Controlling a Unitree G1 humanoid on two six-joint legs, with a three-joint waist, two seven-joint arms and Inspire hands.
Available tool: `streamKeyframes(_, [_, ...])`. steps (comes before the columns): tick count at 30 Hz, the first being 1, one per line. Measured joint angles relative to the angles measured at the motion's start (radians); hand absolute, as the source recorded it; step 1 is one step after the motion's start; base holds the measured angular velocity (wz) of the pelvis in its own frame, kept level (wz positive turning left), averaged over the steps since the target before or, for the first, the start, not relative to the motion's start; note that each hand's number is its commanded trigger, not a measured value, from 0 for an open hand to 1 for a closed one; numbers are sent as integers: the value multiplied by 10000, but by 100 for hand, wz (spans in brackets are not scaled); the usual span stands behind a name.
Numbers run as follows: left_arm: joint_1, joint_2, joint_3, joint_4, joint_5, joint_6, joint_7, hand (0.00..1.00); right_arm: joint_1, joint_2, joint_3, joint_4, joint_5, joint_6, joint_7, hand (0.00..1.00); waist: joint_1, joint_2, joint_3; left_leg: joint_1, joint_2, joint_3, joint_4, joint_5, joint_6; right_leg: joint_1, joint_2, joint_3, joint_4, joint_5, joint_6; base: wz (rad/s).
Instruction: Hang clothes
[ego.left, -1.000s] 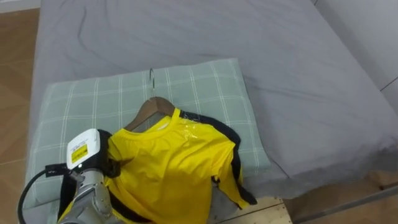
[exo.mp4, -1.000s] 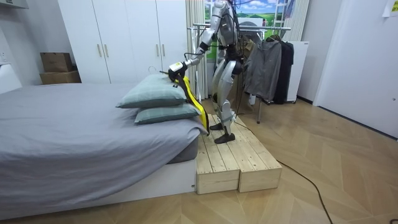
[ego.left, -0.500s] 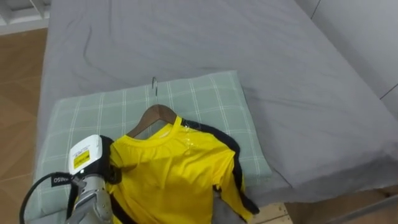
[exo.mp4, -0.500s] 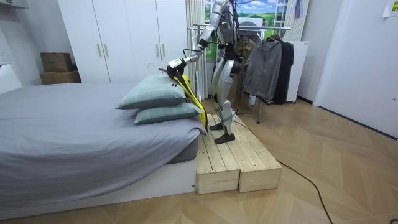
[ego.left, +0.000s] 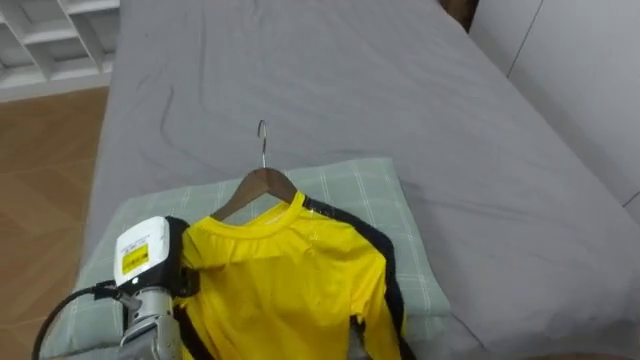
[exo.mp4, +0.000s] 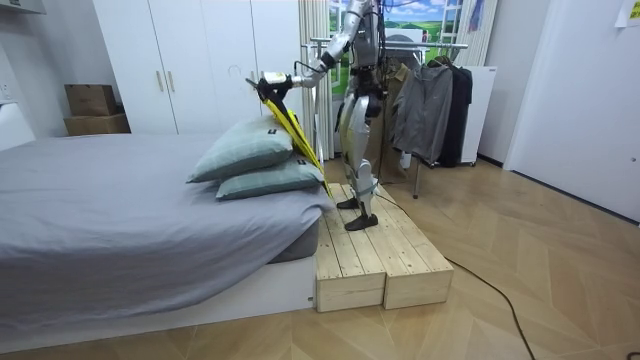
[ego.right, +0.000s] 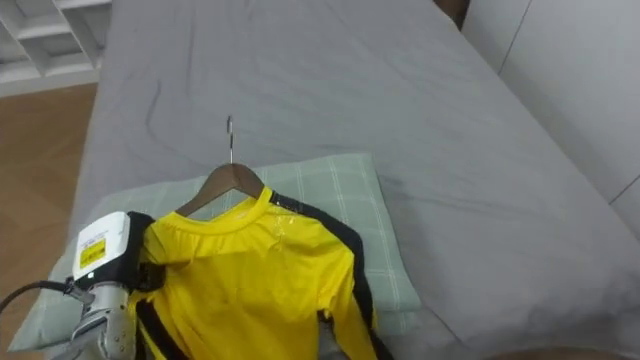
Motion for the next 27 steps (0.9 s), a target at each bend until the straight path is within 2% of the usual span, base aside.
streamKeyframes(2, [211,4,45,-858,24,1,247,100,209,-2,-119,-11,-26,32,-51,0,137,87,-81,314,-48,-32,-206,32,-16,346,13,9,-294,83,39,0])
streamKeyframes(5, [757,4,107,-1962,23,-45,542,100,396,1,-227,26,-71,128,-58,0,197,142,-122,915,-130,-10,-566,79,-24,885,42,16,-645,123,74,-1])
streamKeyframes(8, [1300,10,267,-2600,16,-8,629,100,464,2,-521,11,-60,234,-52,0,221,147,-173,1383,-188,-7,-856,89,-40,1311,46,45,-857,118,92,0])
streamKeyframes(12, [1983,41,325,-3570,20,89,638,100,485,-95,-546,-1,-38,417,17,0,256,127,-181,1587,-241,-117,-972,89,-41,1529,51,15,-882,103,114,1])
streamKeyframes(14, [2381,54,326,-4292,23,205,638,100,516,-135,-847,-8,-9,558,58,0,244,117,-178,1728,-269,-140,-1010,86,-42,1728,41,24,-1031,100,136,6])
streamKeyframes(19, [2489,94,329,-5241,17,195,808,100,540,-141,-1182,-29,-6,589,58,0,346,122,-176,1932,-305,-297,-1088,84,-42,1990,37,-13,-1198,97,164,5])
streamKeyframes(27, [2493,97,430,-5474,8,190,952,100,589,-194,-1581,-7,-34,681,26,0,476,209,-141,2373,-326,-305,-1308,86,-45,2424,52,-48,-1360,92,177,1])
